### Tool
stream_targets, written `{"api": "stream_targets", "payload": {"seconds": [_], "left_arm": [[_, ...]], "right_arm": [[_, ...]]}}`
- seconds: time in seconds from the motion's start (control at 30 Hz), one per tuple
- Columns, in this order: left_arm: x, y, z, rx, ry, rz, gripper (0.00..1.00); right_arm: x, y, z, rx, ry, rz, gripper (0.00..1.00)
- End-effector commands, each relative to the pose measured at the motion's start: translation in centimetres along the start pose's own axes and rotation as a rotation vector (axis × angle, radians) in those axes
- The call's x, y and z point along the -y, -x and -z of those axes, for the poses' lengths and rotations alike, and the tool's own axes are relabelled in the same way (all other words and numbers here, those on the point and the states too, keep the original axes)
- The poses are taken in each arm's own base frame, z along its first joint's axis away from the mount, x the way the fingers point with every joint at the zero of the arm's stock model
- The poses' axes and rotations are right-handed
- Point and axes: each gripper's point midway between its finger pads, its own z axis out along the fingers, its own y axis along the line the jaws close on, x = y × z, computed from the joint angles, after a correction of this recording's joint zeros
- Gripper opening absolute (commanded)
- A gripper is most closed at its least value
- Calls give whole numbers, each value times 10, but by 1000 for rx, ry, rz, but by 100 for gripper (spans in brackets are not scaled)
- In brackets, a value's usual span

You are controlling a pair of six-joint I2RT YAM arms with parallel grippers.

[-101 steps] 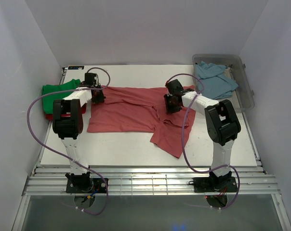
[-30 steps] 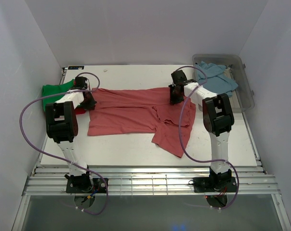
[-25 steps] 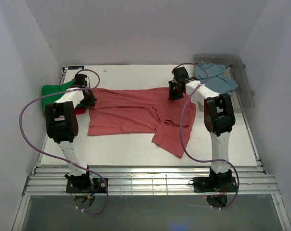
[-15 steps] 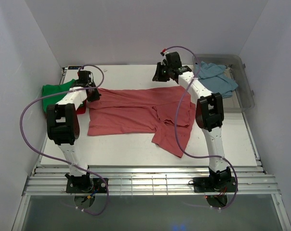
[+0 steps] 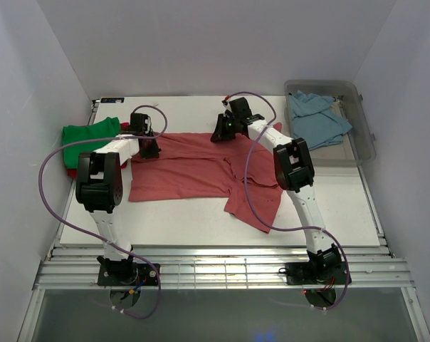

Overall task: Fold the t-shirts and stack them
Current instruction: Fold the tshirt

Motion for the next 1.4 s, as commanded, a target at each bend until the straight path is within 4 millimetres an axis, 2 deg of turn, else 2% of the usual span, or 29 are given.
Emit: {"api": "stream_targets", "payload": {"seconds": [0.0,0.1,0.13,0.33,0.5,0.77,0.97,1.07,1.1,1.13,1.17,1.2,1.23,1.27,1.3,1.33,1.37], "left_arm": [[-5,-8,-2,0,14,-17,0],[-17,-19,-3,-16,58,-18,0],[-22,-30,-4,-36,73,-15,0],[-37,-62,-3,-93,108,-3,0],[-46,-73,0,-106,143,3,0],[-60,-88,8,-124,199,8,0],[-58,-92,8,-139,188,11,0],[-49,-79,6,-116,149,2,0],[-46,-73,5,-105,139,-7,0],[-38,-53,5,-67,118,-26,0],[-32,-42,6,-47,101,-34,0],[-27,-31,7,-26,88,-43,0],[-22,-18,9,-3,77,-52,0],[-10,9,17,58,55,-57,3],[-4,25,25,100,42,-59,16],[2,40,33,140,31,-61,23],[8,62,44,199,25,-71,35]], "right_arm": [[0,8,-5,32,-17,13,18],[17,1,-9,17,-93,10,17],[22,-2,-11,10,-112,11,17],[56,-15,-12,-15,-261,13,15],[76,-19,-11,-19,-335,-2,14],[93,-17,-8,-15,-370,-41,14],[95,-20,-11,-25,-362,-52,14],[89,-21,-15,-31,-313,-40,15],[76,-12,-16,-10,-249,-19,16],[69,-5,-15,5,-218,17,17],[63,0,-11,18,-195,42,18],[45,20,3,61,-162,79,23],[35,34,12,103,-148,118,28],[34,36,21,108,-159,167,31],[14,64,50,191,-170,217,34],[8,72,65,221,-183,252,36],[14,62,75,203,-217,293,38]]}}
